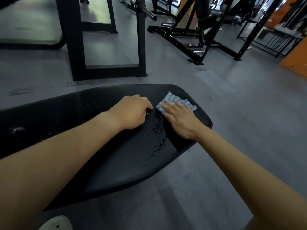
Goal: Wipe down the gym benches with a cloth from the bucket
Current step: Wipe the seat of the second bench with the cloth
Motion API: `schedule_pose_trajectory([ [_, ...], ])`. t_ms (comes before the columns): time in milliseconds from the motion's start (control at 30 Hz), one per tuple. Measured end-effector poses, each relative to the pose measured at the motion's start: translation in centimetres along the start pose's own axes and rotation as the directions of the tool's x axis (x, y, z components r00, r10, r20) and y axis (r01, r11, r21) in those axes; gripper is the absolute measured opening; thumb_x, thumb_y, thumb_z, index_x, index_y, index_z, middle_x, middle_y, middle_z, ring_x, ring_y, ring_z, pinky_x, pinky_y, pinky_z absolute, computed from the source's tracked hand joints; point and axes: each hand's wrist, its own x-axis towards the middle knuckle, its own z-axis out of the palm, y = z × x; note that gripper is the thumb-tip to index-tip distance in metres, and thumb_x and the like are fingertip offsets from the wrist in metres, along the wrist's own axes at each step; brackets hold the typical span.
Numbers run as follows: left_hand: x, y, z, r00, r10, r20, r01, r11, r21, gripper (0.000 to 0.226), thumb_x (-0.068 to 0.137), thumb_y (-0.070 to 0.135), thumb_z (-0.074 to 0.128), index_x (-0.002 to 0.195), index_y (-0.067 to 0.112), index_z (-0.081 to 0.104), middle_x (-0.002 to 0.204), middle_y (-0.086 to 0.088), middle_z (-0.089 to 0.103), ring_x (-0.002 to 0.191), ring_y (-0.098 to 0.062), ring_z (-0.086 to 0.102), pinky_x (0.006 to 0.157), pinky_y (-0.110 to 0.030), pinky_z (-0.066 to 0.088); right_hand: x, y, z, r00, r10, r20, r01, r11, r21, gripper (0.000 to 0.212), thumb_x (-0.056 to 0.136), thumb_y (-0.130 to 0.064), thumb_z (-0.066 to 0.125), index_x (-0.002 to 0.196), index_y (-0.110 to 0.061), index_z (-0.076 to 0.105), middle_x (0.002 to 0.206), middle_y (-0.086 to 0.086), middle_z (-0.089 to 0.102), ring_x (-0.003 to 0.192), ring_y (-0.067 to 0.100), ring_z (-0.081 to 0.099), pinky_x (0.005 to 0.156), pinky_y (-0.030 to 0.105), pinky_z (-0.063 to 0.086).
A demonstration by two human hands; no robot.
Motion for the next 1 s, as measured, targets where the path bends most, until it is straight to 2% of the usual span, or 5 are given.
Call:
schedule_pose_trajectory([
  [167,0.4,0.4,-0.2,1.000,-0.019,-0.015,0.019,1.000,-0.010,0.043,0.101,0.013,0.042,0.135,0.026,0.065,0.134,0.009,0.062,0.119,-0.016,0.054,0.104,-0.036,0.044,-0.4,-0.2,0.1,0.997,-0.082,0.000,0.082,0.996,0.034,0.049,0.109,-0.046,0.018,0.158,-0.045,0.018,0.168,-0.014,0.006,0.155,0.011,-0.002,0.127,0.043,-0.001],
  [367,0.6,0.3,-0.5,0.998,-0.037,0.048,0.039,0.998,-0.041,0.042,0.102,0.013,0.041,0.135,0.024,0.064,0.138,0.008,0.060,0.125,-0.018,0.051,0.107,-0.040,0.044,2.9,1.7,-0.4,0.979,0.203,-0.035,-0.203,0.979,0.007,0.051,0.109,-0.042,0.018,0.160,-0.039,0.015,0.170,-0.007,0.004,0.157,0.023,0.001,0.125,0.049,-0.001],
  [567,0.6,0.1,-0.7,1.000,-0.018,0.007,0.019,0.998,-0.062,0.035,0.103,0.021,0.044,0.128,0.026,0.067,0.128,0.010,0.062,0.118,-0.016,0.053,0.103,-0.040,0.046,0.2,-1.2,0.2,0.998,0.044,0.041,-0.045,0.999,0.018,0.051,0.109,-0.043,0.017,0.160,-0.043,0.009,0.169,-0.014,-0.002,0.155,0.016,-0.009,0.126,0.046,-0.006],
  [833,0.2,0.0,-0.3,1.000,-0.001,-0.003,0.001,0.999,-0.052,0.033,0.102,0.023,0.047,0.130,0.023,0.065,0.127,0.009,0.062,0.115,-0.016,0.052,0.099,-0.038,0.046,8.0,0.7,-2.1,0.972,0.218,0.091,-0.217,0.976,-0.025,0.052,0.108,-0.044,0.015,0.160,-0.041,0.009,0.170,-0.009,-0.002,0.157,0.023,-0.003,0.124,0.054,-0.001],
  [1000,0.4,0.1,-0.8,1.000,-0.017,-0.008,0.016,0.998,-0.061,0.032,0.102,0.022,0.046,0.126,0.025,0.067,0.125,0.009,0.063,0.113,-0.016,0.052,0.100,-0.041,0.047,8.8,-0.9,-1.7,0.974,0.202,0.100,-0.201,0.979,-0.017,0.054,0.107,-0.043,0.016,0.161,-0.040,0.006,0.170,-0.008,-0.005,0.156,0.027,-0.007,0.123,0.056,-0.004],
])
